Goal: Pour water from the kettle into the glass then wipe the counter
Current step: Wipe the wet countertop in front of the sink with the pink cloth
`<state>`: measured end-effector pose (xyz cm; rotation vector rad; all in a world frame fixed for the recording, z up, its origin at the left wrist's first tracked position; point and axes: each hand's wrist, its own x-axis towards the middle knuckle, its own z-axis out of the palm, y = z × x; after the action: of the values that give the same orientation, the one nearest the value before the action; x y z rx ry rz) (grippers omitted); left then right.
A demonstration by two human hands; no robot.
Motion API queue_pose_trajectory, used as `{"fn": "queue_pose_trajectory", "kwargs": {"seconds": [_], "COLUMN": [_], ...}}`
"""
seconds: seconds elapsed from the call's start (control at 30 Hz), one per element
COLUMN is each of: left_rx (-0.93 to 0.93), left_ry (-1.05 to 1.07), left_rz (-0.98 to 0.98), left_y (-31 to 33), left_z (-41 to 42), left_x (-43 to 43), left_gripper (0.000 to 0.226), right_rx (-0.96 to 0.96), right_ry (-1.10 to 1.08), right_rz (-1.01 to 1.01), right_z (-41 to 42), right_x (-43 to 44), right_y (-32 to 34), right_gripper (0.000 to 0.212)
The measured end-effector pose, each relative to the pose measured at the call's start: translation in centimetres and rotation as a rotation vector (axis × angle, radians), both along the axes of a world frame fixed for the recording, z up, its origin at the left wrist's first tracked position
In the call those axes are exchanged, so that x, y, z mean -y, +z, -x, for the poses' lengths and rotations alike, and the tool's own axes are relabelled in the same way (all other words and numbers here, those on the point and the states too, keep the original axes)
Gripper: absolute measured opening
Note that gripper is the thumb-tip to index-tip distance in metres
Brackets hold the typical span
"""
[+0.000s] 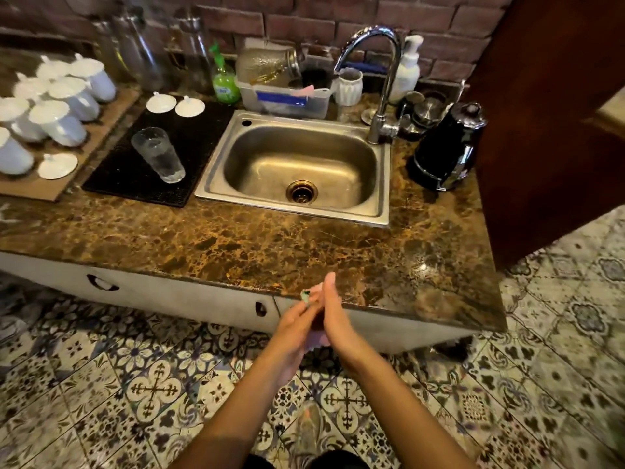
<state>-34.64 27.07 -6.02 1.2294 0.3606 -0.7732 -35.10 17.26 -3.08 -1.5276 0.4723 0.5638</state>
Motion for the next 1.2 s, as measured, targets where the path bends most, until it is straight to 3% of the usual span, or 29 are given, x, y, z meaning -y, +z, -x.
{"fn": "queue_pose_trajectory", "kwargs": {"seconds": [0.07, 0.13, 0.3, 0.4, 0.5, 0.63, 0.73, 0.83, 0.93, 1.03, 1.1, 1.2], "left_rx": [-0.043, -0.111, -0.265, -0.376, -0.499, -0.323, -0.151, 0.018, 0.062, 0.113, 0.21, 0.435], "left_ry": [0.046, 0.074, 0.166, 0.195, 0.256, 0.099, 0.002, -0.019, 0.004, 0.003, -0.036, -0.158], "left_rz": [0.019, 0.081, 0.194, 0.204, 0.199, -0.036, -0.096, -0.219, -0.378, -0.506, -0.64, -0.926], "left_y": [-0.8, -1.6, -1.8, -1.4, -1.3, -1.3, -1.0, -1.2, -2.2, -3.4, -3.8, -4.4], "left_z": [0.7, 1.2, 1.4, 0.9, 0.1, -0.5, -1.1, -2.6, -4.9, -6.9, -8.1, -10.1], "left_x": [-0.4, -0.8, -0.3, 0.6, 1.6, 3.1, 4.1, 3.9, 1.5, -3.0, -6.7, -12.3], "left_gripper": [0.054, 0.047, 0.033, 0.021, 0.036, 0.043, 0.038, 0.032, 0.034, 0.029, 0.029, 0.032], "right_rx": [0.022, 0.041, 0.017, -0.035, -0.077, -0.096, -0.116, -0.117, -0.01, 0.088, 0.133, 0.154], "right_ry": [0.024, -0.006, -0.159, -0.121, -0.108, -0.151, -0.193, -0.28, -0.438, -0.547, -0.572, -0.477], "right_rz": [0.053, 0.088, -0.09, -0.146, -0.143, -0.134, -0.148, -0.207, -0.018, 0.395, 0.702, 0.957], "right_z": [1.7, 2.9, 3.6, 3.4, 2.8, 1.8, 1.1, -0.1, -2.0, -3.4, -3.9, -4.4], "right_x": [0.5, 1.8, 4.3, 5.4, 6.0, 6.8, 7.4, 9.1, 13.3, 19.0, 22.4, 25.0], "right_y": [-1.1, -2.0, -3.6, -4.1, -4.4, -4.7, -4.8, -4.4, -3.6, -3.3, -3.6, -5.1], "right_gripper": [0.107, 0.093, 0.048, 0.038, 0.032, 0.036, 0.041, 0.027, 0.024, 0.023, 0.024, 0.029]}}
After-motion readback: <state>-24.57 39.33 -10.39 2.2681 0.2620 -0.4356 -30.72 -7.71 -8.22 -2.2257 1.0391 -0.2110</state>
